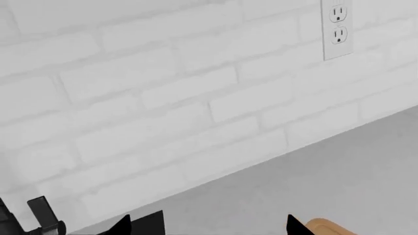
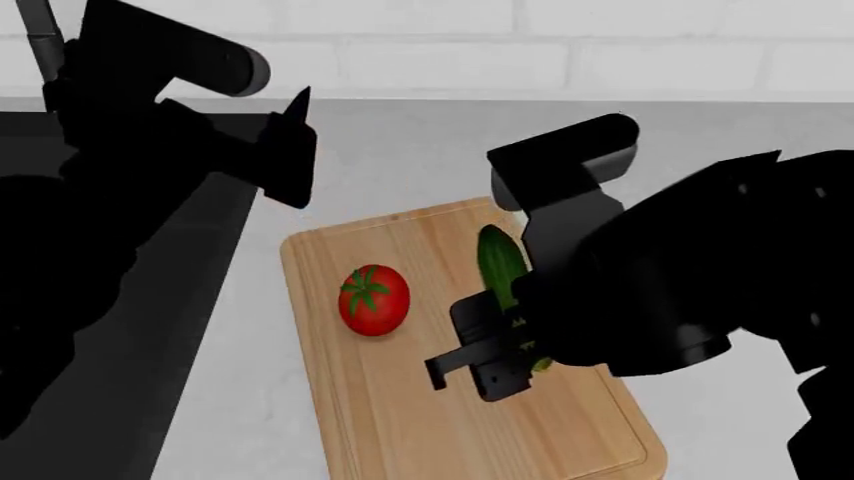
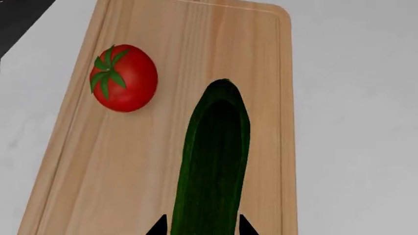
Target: Pick the vegetables from the sink and place them on the cutting board.
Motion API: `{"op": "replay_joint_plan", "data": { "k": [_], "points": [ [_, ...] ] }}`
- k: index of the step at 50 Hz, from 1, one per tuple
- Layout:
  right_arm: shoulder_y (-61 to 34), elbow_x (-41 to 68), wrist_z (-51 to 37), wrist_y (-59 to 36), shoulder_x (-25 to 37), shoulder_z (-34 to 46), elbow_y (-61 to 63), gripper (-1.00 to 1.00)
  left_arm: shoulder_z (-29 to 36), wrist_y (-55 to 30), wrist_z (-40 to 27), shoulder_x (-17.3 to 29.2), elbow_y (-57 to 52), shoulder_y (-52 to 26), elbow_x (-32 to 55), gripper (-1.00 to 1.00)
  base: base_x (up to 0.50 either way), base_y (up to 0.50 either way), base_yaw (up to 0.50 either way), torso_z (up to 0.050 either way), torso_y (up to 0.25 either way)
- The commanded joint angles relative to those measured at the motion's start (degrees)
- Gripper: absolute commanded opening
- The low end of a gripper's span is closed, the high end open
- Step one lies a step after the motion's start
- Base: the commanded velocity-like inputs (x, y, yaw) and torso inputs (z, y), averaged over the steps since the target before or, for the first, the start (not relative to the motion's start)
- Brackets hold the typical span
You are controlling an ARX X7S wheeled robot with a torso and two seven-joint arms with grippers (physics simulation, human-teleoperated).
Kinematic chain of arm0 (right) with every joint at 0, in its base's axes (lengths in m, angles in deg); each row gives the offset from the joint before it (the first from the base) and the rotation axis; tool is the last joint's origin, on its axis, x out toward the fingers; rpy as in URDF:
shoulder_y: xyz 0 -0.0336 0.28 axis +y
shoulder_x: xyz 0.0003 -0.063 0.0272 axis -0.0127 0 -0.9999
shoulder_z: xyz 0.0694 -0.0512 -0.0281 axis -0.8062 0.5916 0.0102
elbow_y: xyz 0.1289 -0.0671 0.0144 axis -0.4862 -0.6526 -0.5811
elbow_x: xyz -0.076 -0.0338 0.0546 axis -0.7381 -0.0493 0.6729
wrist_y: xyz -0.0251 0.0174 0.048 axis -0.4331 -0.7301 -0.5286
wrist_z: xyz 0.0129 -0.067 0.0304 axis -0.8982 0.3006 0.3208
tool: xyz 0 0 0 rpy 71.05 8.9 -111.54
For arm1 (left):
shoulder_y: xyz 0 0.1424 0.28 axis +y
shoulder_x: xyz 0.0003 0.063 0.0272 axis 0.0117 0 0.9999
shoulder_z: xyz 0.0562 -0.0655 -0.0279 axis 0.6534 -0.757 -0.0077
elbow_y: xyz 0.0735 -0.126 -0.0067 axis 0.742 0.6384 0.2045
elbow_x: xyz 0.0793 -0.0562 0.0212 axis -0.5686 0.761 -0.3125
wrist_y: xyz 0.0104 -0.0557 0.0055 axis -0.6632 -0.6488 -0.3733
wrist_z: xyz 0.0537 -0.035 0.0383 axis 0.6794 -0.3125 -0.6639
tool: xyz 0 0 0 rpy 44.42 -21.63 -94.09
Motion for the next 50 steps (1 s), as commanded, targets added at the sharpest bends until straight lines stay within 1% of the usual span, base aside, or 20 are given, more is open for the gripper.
{"op": "replay_joint_plan", "data": {
  "k": [1, 24, 35, 45, 50],
  "points": [
    [1.42, 1.09, 0.92, -0.8, -2.18, -1.24, -1.07, -1.0, -1.78, -1.41, 0.96, -1.32, -1.22, 0.54, 0.63, 1.0, 0.0, 0.0, 0.0, 0.0, 0.0],
    [3.31, 4.84, -1.77, -0.05, -1.94, 1.15, -1.94, -1.0, -0.33, -0.84, 0.77, -1.19, -0.79, 0.77, 0.72, 1.0, 0.0, 0.0, 0.0, 0.0, 0.0],
    [3.82, 3.78, -0.29, 1.07, -2.11, 3.06, -2.44, -1.0, -0.34, -0.95, 0.52, -0.89, -1.09, 1.01, 1.16, 1.0, 0.0, 0.0, 0.0, 0.0, 0.0],
    [4.41, 5.22, -1.65, 1.37, -1.82, 3.67, -2.27, -1.0, 0.0, -0.59, 0.32, -0.91, -0.86, 1.45, 1.33, 1.0, 0.0, 0.0, 0.0, 0.0, 0.0],
    [4.9, 3.94, -0.25, 1.91, -1.89, 4.83, -2.35, -1.0, -0.02, -0.5, 0.32, -0.83, -0.68, 1.24, 1.49, 1.0, 0.0, 0.0, 0.0, 0.0, 0.0]
  ]
}}
